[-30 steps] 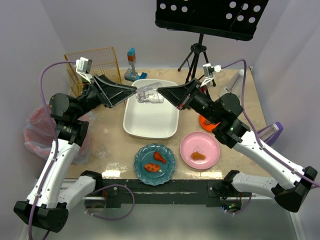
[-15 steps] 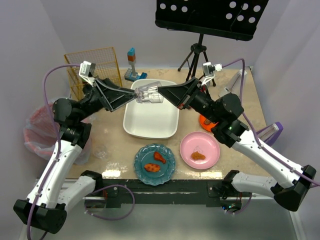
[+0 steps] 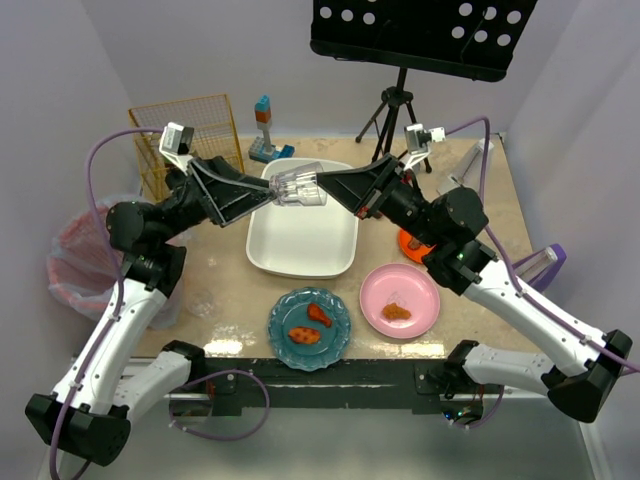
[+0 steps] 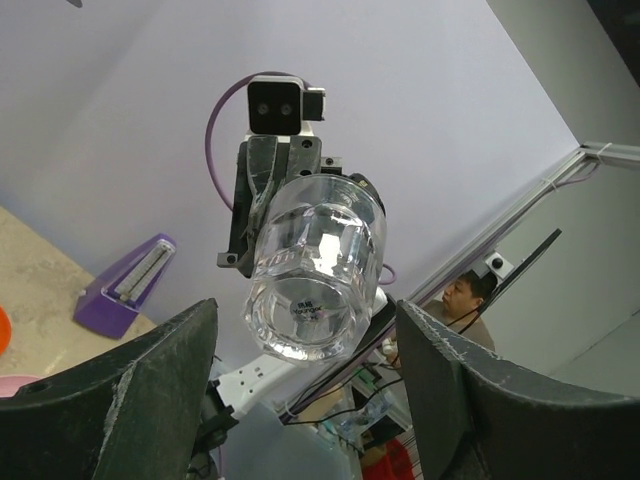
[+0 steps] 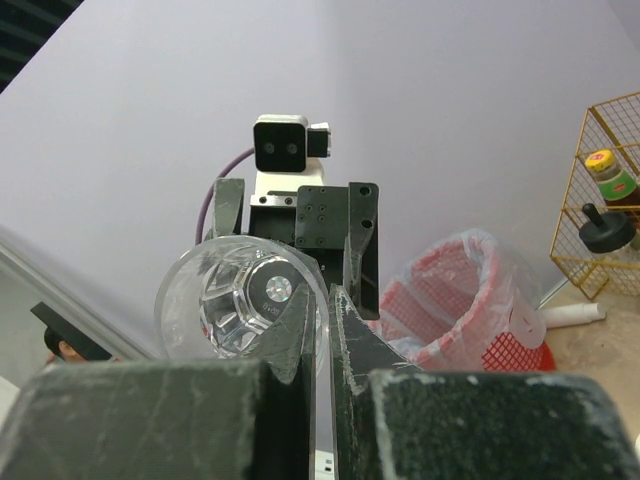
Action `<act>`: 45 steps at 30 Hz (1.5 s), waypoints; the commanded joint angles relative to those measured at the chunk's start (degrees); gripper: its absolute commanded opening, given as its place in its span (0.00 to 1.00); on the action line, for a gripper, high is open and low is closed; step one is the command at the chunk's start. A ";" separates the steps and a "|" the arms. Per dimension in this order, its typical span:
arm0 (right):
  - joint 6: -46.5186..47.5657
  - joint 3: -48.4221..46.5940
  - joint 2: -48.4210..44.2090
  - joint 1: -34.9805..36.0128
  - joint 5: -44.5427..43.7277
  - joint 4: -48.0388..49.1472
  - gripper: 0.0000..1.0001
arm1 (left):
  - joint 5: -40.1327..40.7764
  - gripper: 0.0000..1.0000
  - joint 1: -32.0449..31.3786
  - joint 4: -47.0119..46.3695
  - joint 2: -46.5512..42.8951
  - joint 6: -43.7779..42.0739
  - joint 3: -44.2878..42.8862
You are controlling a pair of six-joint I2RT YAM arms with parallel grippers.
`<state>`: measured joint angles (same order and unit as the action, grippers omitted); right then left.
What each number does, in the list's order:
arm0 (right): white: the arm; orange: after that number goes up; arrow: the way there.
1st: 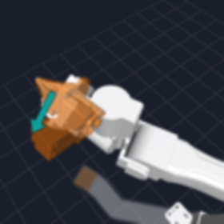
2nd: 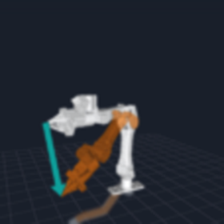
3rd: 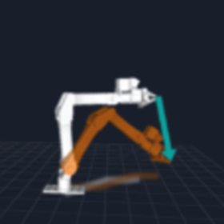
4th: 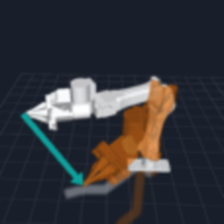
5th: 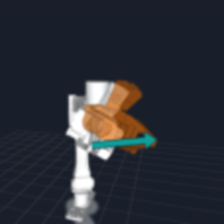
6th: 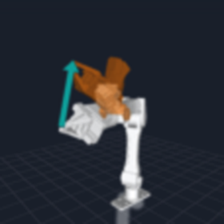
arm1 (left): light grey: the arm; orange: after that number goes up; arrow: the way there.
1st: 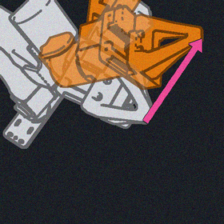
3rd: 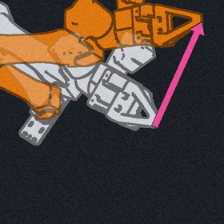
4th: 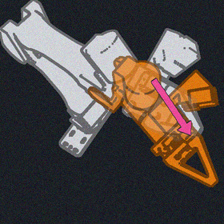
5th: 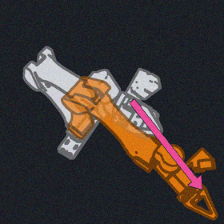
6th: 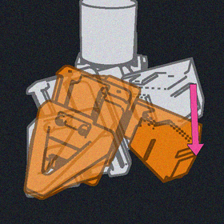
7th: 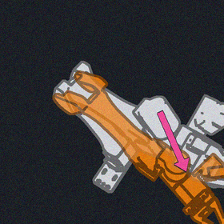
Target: Clear the kitchen counter
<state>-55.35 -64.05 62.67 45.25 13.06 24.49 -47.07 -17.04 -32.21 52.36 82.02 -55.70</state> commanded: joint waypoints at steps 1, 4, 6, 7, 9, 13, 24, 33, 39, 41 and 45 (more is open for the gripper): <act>-0.81 -0.90 0.78 -0.25 1.44 3.02 0.00 | 0.57 0.75 -0.98 -3.48 0.55 1.13 -0.63; -0.81 -1.07 1.13 -0.25 1.71 3.11 0.00 | 0.92 0.74 -1.68 -3.92 1.08 1.04 -0.72; -0.72 -1.08 1.40 -0.25 1.71 3.11 0.00 | 1.01 0.74 -2.12 -4.00 1.43 1.04 -0.72; -0.72 -0.99 1.31 -0.25 1.71 3.02 0.00 | 1.10 0.73 -2.38 -4.18 1.60 0.95 -0.72; -0.72 -0.90 1.40 -0.25 1.53 3.11 0.00 | 1.19 0.68 -2.65 -4.27 1.69 0.95 -0.64; -0.55 -0.72 1.22 -0.25 1.09 2.93 0.00 | 1.28 0.53 -2.74 -4.27 1.69 0.77 -0.55; 1.82 -2.56 1.05 -0.34 -5.30 -6.79 0.49 | 2.16 0.00 -2.74 -3.05 1.52 -2.29 -1.25; 6.04 -6.97 -6.33 -1.13 -27.02 -29.57 0.82 | 4.61 0.00 -1.16 17.22 5.03 -20.90 -10.02; 6.49 -3.81 -13.53 -1.13 -33.35 -36.35 0.82 | 21.29 0.00 -1.16 51.60 9.78 -49.37 -21.37; 6.14 -2.14 -15.47 -1.13 -34.85 -38.37 0.82 | 27.88 0.00 -1.24 58.28 11.18 -55.10 -22.51; 5.08 0.59 -18.28 -1.13 -35.65 -40.57 0.82 | 36.34 0.00 -1.33 66.56 15.39 -63.63 -22.53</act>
<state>-50.04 -66.02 45.74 44.23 -18.83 -11.20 -22.65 -18.50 19.70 64.20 33.06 -77.08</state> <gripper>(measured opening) 0.821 0.576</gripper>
